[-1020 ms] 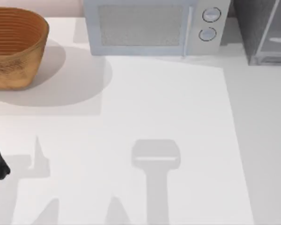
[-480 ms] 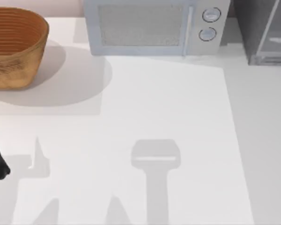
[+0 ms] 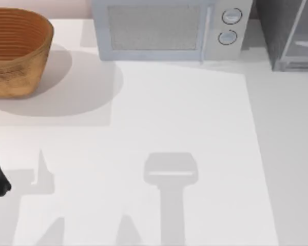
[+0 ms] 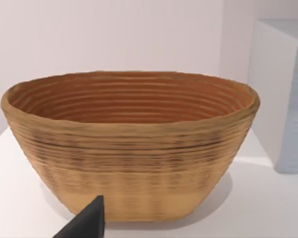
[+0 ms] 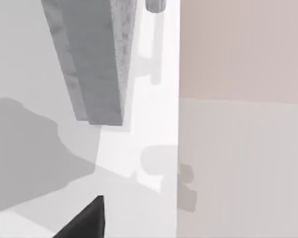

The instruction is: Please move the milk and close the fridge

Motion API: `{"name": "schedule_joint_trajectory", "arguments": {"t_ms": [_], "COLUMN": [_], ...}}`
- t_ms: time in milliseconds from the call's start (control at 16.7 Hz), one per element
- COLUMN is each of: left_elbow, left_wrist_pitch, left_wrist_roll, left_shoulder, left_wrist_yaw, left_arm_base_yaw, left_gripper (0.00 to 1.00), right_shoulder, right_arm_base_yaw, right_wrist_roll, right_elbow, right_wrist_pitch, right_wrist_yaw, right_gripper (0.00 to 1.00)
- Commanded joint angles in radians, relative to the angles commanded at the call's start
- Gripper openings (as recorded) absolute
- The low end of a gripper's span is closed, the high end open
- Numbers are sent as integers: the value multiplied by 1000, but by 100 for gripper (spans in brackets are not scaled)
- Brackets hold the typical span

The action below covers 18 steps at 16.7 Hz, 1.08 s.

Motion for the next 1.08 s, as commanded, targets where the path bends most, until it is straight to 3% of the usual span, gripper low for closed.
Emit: {"name": "schedule_joint_trajectory", "arguments": {"t_ms": [240,780,1080], "left_elbow": [0,0,0], "left_wrist_pitch": [0,0,0], "left_wrist_roll": [0,0,0], "left_shoulder": [0,0,0], "left_wrist_yaw": [0,0,0], "left_arm_base_yaw": [0,0,0], "left_gripper": [100,100,100], "right_shoulder": [18,20,14], "right_arm_base_yaw": [213,672,771], "right_wrist_roll": [272,1064,1268], "right_elbow": [31,1,-40], "right_wrist_pitch": [222,859,1052], "right_wrist_yaw": [17,150,213], "right_gripper": [100,100,100]}}
